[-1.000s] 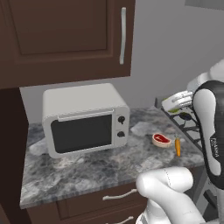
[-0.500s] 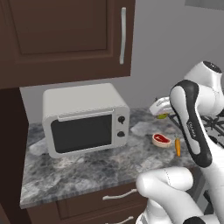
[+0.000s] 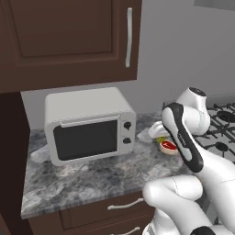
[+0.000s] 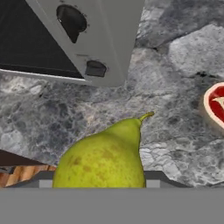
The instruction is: Open the fridge, remove the pear, carrot, and steak, and place them on any counter.
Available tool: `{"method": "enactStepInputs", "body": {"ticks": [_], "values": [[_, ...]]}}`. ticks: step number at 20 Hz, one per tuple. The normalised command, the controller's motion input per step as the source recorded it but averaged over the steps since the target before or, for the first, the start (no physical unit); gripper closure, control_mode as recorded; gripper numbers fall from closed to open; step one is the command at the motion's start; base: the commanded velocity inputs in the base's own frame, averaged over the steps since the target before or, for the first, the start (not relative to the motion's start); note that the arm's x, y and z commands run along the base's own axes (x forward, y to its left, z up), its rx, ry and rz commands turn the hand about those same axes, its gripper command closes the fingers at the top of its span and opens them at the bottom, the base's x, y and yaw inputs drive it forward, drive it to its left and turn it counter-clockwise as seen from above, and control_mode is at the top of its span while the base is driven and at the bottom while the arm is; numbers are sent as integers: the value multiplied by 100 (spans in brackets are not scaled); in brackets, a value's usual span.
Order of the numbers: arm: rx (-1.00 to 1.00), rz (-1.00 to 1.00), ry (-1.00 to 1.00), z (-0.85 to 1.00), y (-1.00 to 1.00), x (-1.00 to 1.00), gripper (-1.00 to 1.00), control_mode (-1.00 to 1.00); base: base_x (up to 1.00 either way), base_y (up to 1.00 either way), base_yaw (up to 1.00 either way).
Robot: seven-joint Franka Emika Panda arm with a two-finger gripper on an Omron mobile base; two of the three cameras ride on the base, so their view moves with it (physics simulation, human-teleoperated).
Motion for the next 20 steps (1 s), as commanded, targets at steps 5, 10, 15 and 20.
{"method": "enactStepInputs", "body": {"ticks": [5, 10, 15, 20], "values": [[0, 0, 25, -83, -2, 35, 100, -100, 0, 0, 0], [0, 0, 26, -66, -19, 24, 100, -100, 0, 0, 0], [0, 0, 15, -53, -25, 21, 100, -100, 0, 0, 0], [0, 0, -1, -24, -9, 23, 100, -100, 0, 0, 0]]}}
